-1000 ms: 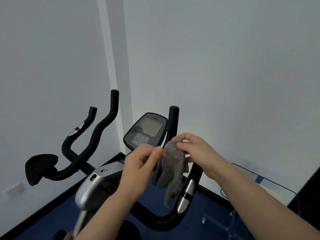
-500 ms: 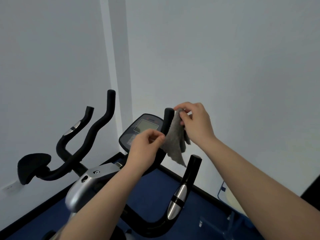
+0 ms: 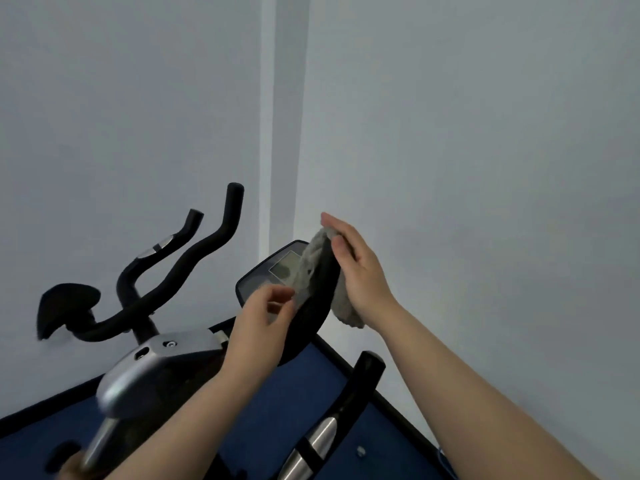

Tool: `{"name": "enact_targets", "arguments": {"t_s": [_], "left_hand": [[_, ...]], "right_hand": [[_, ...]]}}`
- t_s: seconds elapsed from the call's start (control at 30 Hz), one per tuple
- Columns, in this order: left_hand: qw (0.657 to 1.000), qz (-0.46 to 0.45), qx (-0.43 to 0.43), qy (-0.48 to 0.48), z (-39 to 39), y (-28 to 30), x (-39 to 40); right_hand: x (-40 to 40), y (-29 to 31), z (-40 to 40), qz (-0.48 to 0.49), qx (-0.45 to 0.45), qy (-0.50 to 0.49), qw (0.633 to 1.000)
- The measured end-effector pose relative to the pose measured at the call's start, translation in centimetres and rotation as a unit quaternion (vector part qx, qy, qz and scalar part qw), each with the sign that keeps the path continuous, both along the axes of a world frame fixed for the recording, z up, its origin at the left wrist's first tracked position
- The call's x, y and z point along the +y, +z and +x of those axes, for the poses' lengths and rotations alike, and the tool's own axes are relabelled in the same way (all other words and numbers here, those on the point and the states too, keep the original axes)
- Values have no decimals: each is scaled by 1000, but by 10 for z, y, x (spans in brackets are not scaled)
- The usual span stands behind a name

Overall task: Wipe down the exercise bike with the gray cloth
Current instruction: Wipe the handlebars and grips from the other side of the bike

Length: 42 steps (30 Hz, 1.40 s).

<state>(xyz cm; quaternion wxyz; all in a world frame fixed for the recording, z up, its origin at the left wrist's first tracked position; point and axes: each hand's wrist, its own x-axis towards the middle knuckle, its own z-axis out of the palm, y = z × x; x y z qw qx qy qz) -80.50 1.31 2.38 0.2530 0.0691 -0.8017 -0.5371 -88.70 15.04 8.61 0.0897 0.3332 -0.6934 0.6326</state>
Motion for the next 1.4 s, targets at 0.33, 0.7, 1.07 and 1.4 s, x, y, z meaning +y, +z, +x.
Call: {"name": "enact_targets", "arguments": {"t_s": [0.33, 0.7, 1.07, 1.4], "left_hand": [[958, -260, -76, 92, 13, -15, 9], [910, -381, -101, 132, 19, -24, 7], [913, -382, -81, 122, 18, -27, 3], [906, -395, -71, 134, 16, -31, 0]], "right_hand": [[-3, -32, -11, -71, -59, 63, 994], [-20, -45, -15, -131, -12, 29, 991], [-28, -58, -15, -171, -11, 9, 985], [-27, -63, -15, -161, 18, -6, 987]]}}
